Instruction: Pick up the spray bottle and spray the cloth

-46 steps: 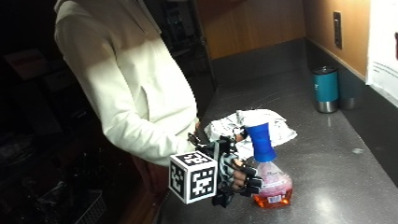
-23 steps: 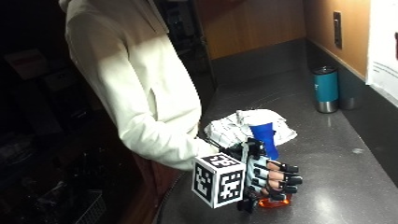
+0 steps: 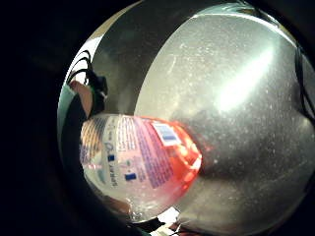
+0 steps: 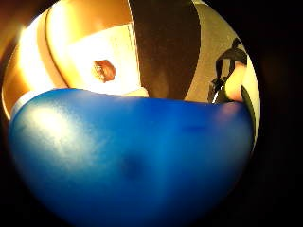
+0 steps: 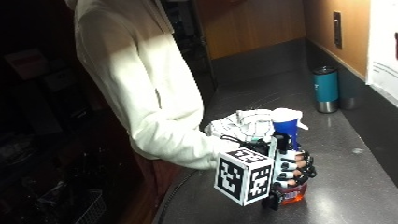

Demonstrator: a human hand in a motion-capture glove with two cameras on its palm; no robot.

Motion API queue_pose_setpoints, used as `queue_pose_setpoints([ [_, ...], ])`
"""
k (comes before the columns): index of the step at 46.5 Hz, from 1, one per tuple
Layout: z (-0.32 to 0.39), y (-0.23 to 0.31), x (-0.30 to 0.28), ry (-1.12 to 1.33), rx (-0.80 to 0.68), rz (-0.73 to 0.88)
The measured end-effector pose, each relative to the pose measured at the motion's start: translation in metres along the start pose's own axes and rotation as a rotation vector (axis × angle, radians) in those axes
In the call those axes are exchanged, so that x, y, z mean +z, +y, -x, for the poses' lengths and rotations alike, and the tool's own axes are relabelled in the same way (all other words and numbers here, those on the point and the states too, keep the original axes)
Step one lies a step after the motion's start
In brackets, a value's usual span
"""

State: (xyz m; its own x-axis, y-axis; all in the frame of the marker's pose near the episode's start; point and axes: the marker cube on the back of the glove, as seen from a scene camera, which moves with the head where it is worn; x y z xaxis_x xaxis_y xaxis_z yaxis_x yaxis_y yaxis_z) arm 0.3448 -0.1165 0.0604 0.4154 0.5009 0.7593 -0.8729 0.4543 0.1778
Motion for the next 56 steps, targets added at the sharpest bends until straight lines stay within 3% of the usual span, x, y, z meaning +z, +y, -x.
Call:
queue_pose_setpoints([
  [12,0.015,-0.009,0.01,0.023,0.018,0.074],
  [21,0.026,-0.007,0.015,0.119,-0.048,0.136],
  [39,0.092,0.052,0.026,0.613,-0.365,0.5],
  [56,0.16,0.16,0.071,1.157,-0.692,0.746],
])
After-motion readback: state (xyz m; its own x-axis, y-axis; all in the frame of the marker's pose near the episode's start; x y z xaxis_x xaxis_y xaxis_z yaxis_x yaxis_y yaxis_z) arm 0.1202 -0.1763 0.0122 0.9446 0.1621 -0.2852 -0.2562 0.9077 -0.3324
